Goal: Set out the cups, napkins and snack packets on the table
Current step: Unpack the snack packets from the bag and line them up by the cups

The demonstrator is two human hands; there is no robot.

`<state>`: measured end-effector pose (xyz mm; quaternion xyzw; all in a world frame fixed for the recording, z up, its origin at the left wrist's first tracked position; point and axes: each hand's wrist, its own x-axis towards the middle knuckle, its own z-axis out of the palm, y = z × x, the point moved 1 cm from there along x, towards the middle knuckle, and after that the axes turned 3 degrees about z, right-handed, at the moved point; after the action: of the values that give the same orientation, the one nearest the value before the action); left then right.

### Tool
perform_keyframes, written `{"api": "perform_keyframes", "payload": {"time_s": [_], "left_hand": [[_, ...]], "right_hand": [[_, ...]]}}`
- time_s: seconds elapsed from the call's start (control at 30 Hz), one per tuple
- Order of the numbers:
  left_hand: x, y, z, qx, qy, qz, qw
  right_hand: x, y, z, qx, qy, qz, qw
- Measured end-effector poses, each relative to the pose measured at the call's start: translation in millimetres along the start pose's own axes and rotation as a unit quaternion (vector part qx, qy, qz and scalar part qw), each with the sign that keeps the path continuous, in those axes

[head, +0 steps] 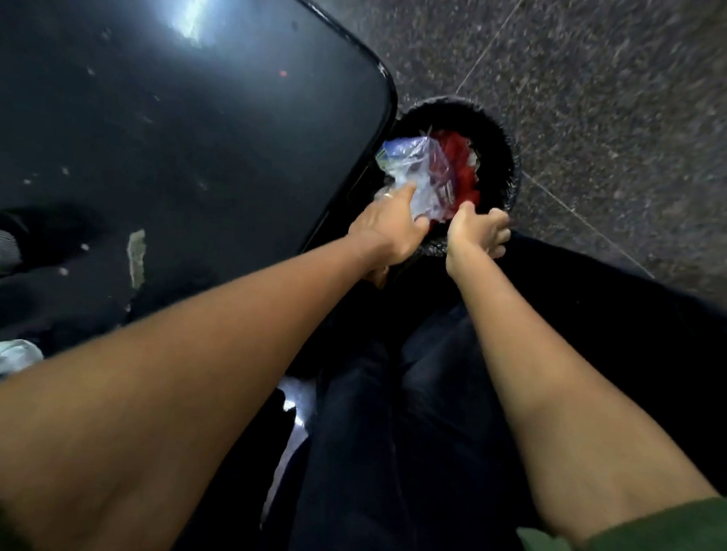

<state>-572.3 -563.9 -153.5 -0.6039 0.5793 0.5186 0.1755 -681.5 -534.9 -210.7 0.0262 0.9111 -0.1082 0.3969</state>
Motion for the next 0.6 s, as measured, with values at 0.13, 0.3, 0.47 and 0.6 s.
{"api": "perform_keyframes", "payload": {"time_s": [0.13,0.3,0.47,0.6], "left_hand": [[-28,3,-7,-0.016,0.015,0.008,1.000],[-64,1,-28,-0.025,0.098,0.051,0.994],[-100,-16,-54,-0.033,0.213,0.089,0.973],[-128,-36,-69,-0.004,0.270,0.091,0.959]], "right_hand": [[-32,-6,-8,-0.046,0.014,-0.063,0.997],[-76,-15,-12,-0.049,0.045,-0.183,0.981],[-123,-18,-14,-0.058,0.073,-0.362,0.927],[-159,-14,-16,-0.085,0.087,-0.465,0.877]]}}
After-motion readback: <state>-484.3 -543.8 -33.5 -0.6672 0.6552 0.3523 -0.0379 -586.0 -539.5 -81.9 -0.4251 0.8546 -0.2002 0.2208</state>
